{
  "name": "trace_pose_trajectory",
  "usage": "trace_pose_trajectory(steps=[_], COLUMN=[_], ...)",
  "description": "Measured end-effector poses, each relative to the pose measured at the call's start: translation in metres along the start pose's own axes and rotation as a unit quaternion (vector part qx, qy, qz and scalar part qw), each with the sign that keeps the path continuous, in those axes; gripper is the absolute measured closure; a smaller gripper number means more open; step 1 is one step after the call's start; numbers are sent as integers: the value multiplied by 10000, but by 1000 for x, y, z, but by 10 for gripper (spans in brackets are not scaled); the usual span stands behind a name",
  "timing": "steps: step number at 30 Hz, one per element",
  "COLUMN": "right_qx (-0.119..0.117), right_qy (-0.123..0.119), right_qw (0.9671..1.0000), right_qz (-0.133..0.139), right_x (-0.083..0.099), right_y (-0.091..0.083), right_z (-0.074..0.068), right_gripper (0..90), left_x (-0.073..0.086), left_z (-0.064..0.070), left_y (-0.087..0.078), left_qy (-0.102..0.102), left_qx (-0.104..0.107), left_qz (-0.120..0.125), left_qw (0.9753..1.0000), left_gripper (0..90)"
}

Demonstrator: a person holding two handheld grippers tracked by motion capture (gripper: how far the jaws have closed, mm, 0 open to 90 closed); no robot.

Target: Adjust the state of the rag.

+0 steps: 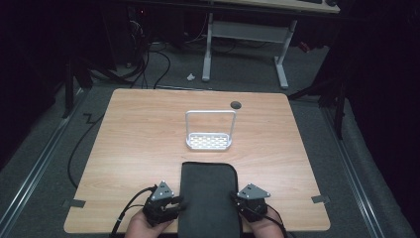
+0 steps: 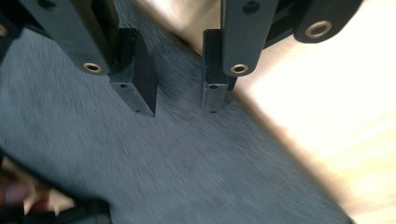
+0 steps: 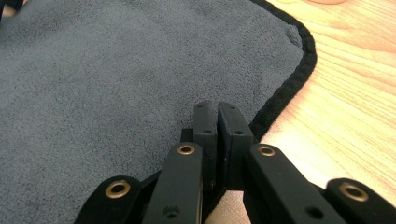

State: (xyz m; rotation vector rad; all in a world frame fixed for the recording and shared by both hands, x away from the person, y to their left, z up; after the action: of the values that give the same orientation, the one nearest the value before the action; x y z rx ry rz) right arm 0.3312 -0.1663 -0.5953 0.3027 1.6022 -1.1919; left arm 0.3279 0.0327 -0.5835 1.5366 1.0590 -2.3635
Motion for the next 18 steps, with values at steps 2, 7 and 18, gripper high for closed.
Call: trace_pose_trajectory(steps=[2,7,18], right_qx=[13,-27,-22], right_qy=[-42,-32,-42], right_qw=[10000,10000,10000], right_qz=[-8,24,30], right_x=[0,0,0], right_y=[0,0,0], right_z=[0,0,0], right_gripper=[870,866,863], left_x=[-10,-34,-48], left_z=[-9,-37,-70], left_y=[0,16,68], left_qy=[-118,-326,-648], left_qx=[-114,-451,-911], left_qz=[204,462,154], left_qw=[9997,9974,9936], left_gripper=[655,551,377])
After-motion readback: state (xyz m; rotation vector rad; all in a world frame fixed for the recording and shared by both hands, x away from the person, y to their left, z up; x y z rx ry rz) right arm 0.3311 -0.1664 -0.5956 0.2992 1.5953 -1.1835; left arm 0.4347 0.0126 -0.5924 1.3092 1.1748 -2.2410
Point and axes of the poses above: each handheld gripper's, and its own axes: y roughly forward along the jaws, x roughly out of its underside, z roughly to its right, the point moved 10 cm from there along y, roughly forward along the jaws, and after that the axes turned 10 degrees about z, right-handed, at the moved point
